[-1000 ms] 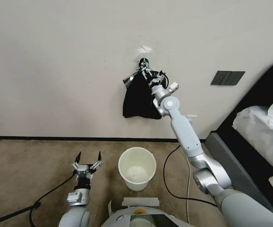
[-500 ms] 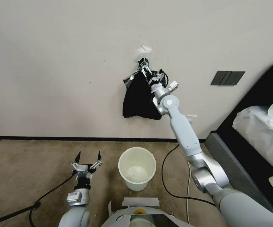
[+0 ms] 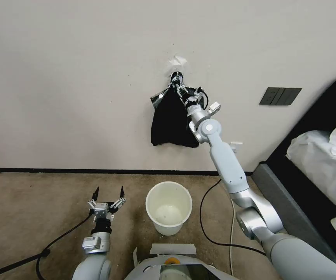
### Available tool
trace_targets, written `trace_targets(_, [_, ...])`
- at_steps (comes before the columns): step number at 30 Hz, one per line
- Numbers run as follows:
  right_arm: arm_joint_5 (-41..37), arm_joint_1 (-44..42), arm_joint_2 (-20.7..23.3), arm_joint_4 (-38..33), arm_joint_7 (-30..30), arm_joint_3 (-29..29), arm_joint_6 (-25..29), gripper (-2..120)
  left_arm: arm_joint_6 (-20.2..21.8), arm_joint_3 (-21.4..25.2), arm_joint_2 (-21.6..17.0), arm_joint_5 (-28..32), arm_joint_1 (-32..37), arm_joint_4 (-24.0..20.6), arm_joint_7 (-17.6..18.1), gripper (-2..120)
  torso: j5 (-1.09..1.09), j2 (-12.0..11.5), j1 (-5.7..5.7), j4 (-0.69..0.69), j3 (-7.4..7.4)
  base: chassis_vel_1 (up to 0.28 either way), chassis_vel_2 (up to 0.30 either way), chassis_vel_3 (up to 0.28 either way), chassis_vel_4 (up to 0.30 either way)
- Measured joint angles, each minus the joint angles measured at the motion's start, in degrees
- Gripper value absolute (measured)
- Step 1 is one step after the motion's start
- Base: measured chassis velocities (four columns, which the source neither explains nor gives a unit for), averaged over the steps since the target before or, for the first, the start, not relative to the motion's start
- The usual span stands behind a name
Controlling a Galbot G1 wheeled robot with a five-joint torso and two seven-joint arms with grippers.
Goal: Place a trash bag onto the trash bin.
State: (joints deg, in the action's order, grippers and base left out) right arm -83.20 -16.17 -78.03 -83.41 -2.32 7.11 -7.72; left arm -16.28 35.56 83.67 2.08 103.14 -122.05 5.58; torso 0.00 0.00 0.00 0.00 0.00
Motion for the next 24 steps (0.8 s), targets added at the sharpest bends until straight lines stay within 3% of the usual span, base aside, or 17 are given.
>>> trace_targets(7, [1.93, -3.25, 1.59, -3.95, 2.28, -1.20, 1.91, 0, 0.00, -0.04, 0.18, -0.07, 0.11, 0.06, 0.09, 100, 0.00, 0.00, 0.00, 0.00, 0.00, 0.000, 0.000, 0.000, 0.000])
trace_targets(16, [4.57, -13.03, 3.92, -14.69, 2.11, -0.65, 2.70, 0, 0.00, -0.93, 0.33, -0.21, -0.12, 0.02, 0.13, 100, 0.01, 0.00, 0.00, 0.00, 0.00, 0.000, 0.000, 0.000, 0.000])
trace_targets(20, [6.82, -21.92, 6.14, -25.34, -1.03, 0.23, 2.93, 0, 0.00, -2.39, 0.71, -0.54, -0.10, -0.13, 0.15, 100, 0.00, 0.00, 0.00, 0.00, 0.00, 0.000, 0.000, 0.000, 0.000])
trace_targets(24, [8.10, -26.44, 7.72, -30.10, -1.83, 0.90, 2.94, 0, -0.02, -3.09, 0.73, -0.70, -0.28, -0.15, 0.21, 100, 0.00, 0.00, 0.00, 0.00, 0.00, 0.000, 0.000, 0.000, 0.000])
